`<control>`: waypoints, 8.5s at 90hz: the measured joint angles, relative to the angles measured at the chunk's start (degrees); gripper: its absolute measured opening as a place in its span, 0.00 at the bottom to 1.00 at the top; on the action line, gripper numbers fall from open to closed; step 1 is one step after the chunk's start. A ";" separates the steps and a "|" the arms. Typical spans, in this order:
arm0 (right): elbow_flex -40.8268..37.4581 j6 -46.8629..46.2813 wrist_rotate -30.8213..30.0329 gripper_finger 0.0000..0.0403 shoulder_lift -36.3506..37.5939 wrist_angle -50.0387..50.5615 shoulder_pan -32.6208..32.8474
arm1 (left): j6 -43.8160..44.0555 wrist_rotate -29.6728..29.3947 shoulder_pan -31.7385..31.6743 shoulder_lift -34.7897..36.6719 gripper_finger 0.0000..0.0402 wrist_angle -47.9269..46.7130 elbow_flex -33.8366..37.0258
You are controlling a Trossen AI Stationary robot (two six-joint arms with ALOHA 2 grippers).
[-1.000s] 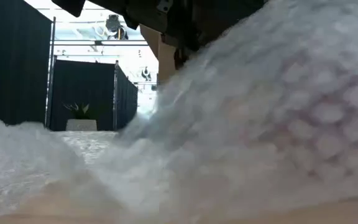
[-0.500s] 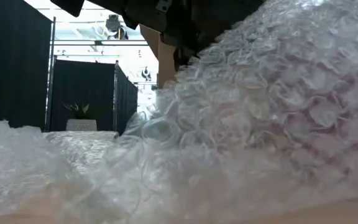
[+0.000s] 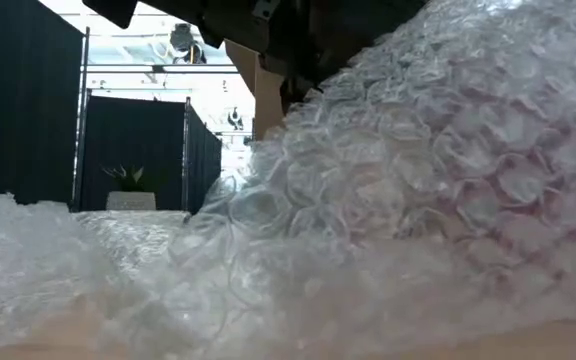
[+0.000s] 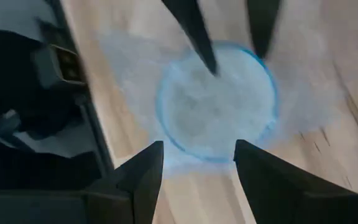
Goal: Wrap mug
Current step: Wrap the red mug with the right transparent bubble wrap
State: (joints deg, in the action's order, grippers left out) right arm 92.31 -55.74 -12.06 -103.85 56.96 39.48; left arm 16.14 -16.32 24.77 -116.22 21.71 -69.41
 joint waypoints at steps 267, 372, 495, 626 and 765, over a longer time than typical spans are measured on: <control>0.09 -25.50 -3.69 0.45 3.23 12.08 14.54 | 5.16 2.64 -1.50 10.76 0.37 -40.50 6.58; 0.04 -54.61 -14.23 0.43 -7.18 20.52 25.72 | 1.11 7.82 -3.30 12.96 0.00 -28.88 -0.10; 0.04 -31.32 -17.11 0.36 -11.41 11.92 12.62 | -7.91 17.37 -7.21 1.27 0.00 12.46 -4.28; 0.15 -20.60 -7.65 0.36 -6.68 15.59 -0.46 | -4.58 19.12 -6.92 -8.39 0.00 17.87 -4.92; -0.02 -16.94 -3.74 0.36 -9.86 14.18 -2.44 | -6.44 21.69 -7.66 11.60 0.41 -32.28 -5.03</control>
State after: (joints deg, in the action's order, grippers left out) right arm 92.29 -72.68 -15.80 -113.71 71.14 37.05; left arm 9.70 5.37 17.12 -104.62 -10.56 -74.43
